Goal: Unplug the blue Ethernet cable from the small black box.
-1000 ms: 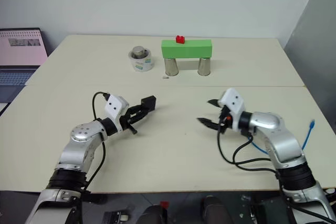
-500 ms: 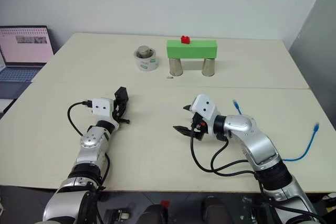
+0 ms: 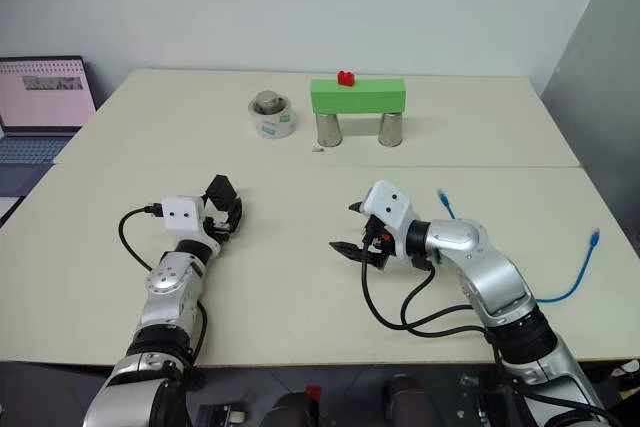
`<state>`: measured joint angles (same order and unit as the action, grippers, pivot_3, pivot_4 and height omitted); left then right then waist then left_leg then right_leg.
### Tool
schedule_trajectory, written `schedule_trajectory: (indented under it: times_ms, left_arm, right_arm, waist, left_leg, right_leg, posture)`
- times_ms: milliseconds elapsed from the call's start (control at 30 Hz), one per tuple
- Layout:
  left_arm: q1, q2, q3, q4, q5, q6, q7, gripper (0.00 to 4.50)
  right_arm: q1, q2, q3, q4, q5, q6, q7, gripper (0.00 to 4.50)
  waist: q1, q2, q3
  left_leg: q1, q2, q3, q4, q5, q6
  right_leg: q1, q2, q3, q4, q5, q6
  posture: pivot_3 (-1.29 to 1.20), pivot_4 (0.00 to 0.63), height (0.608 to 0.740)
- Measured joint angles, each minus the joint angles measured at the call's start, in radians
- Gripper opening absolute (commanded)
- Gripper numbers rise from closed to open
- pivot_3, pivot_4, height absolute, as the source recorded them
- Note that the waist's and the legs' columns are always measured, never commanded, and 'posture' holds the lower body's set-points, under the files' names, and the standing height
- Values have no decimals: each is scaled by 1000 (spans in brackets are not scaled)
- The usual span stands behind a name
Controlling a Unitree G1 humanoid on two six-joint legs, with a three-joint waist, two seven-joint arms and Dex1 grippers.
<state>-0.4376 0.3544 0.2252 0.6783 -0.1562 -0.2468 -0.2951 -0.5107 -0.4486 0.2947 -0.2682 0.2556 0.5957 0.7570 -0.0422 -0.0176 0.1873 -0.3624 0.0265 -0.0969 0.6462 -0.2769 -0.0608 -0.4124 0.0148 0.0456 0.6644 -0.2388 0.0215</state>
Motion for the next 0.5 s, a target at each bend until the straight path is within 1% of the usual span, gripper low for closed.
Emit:
schedule_trajectory:
  times_ms: [100, 167, 233, 300, 367, 500]
  left_arm:
    - [91, 28, -16, -168, 3, 119, -7, 3563]
    - [161, 66, -30, -286, 3, 202, -39, 3563]
    - [263, 134, -49, -432, -1, 272, -110, 3563]
    - [331, 205, -55, -537, -11, 333, -185, 3563]
    - [359, 248, -54, -595, -28, 374, -234, 3563]
    - [351, 311, -34, -672, -70, 457, -290, 3563]
  right_arm:
    - [0, -1, -2, -10, 1, 9, -2, 3989]
    - [12, -5, -11, -25, 2, 17, -5, 3989]
    - [54, -14, -45, -53, 11, 28, -19, 3989]
    - [95, -32, -93, -64, 24, 46, -30, 3989]
    - [124, -55, -144, -80, 41, 61, -41, 3989]
    - [182, -107, -263, -129, 83, 93, -44, 3989]
  waist:
    - [-9, 0, 0]
    - [-13, 0, 0]
    - [-15, 0, 0]
    - [-12, 0, 0]
    - [-4, 0, 0]
    - [9, 0, 1]
  left_leg:
    - [0, 1, 0, 0, 0, 0]
    - [0, 1, 0, -1, 0, 0]
    - [0, 2, -1, -2, 0, 0]
    - [-1, 1, -1, -2, 0, 0]
    - [-2, 1, -1, -1, 0, 0]
    - [-2, 1, -1, -1, 0, 0]
  right_leg:
    - [0, 0, 0, 0, 0, 0]
    - [0, 0, 0, 0, 0, 0]
    - [-1, 0, -1, 0, -1, -2]
    - [-2, 0, -1, 0, -2, -2]
    - [-2, 0, -1, -1, -2, -2]
    - [-1, 0, -1, -1, -1, -2]
  posture:
    - [0, 150, 740]
    - [0, 150, 740]
    - [0, 150, 740]
    - [0, 150, 740]
    - [0, 150, 740]
    - [0, 150, 740]
